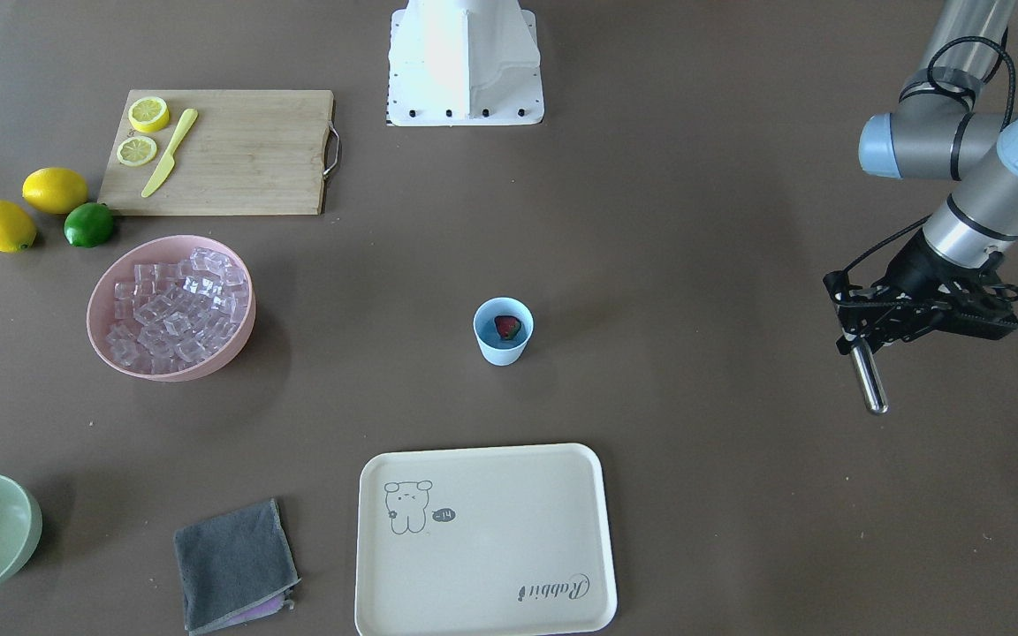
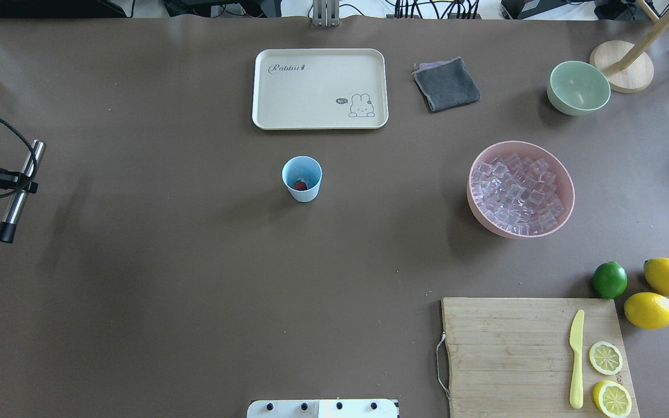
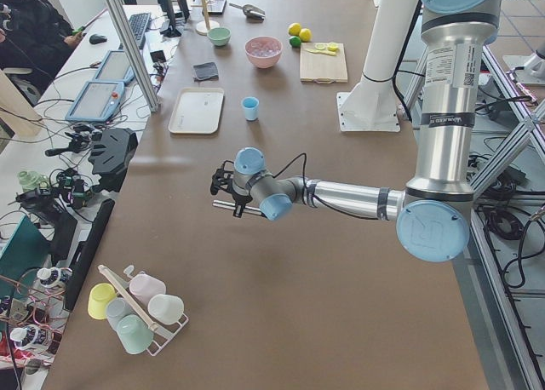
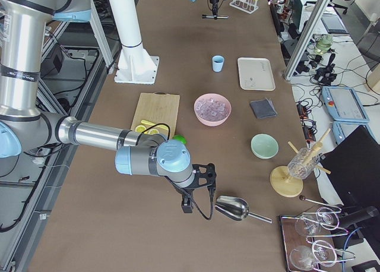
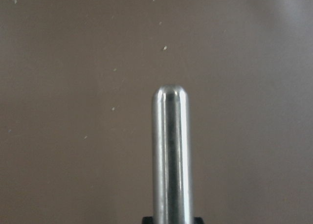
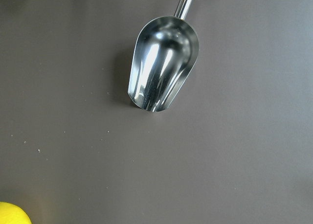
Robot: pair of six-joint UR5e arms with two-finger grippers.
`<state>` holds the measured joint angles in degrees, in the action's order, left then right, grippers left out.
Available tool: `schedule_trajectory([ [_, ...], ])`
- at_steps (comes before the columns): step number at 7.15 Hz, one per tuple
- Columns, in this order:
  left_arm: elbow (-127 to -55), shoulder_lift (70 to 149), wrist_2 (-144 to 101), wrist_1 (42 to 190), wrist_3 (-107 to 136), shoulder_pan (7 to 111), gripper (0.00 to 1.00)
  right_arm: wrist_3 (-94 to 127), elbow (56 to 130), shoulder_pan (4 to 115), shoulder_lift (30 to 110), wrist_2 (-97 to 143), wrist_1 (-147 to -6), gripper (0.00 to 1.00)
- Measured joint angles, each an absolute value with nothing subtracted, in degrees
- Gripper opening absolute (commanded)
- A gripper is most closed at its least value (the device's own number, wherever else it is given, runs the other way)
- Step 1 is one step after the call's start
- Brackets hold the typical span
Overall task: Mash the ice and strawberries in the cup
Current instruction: 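Lift the pestle rod out of the cup and carry it toward the table edge, then lay the pestle rod flat on the table and open the left gripper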
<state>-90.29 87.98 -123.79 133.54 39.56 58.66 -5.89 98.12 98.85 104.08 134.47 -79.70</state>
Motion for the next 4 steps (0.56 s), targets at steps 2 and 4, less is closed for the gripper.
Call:
schedule_trajectory([
  [2, -90.49, 82.39, -124.51, 136.50, 38.35, 58.71, 0.55, -5.89, 97.83, 98.85, 104.11, 134.47, -79.66, 1.00],
  [4, -90.15, 80.83, -124.68, 137.87, 38.26, 58.70, 0.99, -5.89, 97.65, 98.86, 104.18, 134.46, -79.71, 1.00],
])
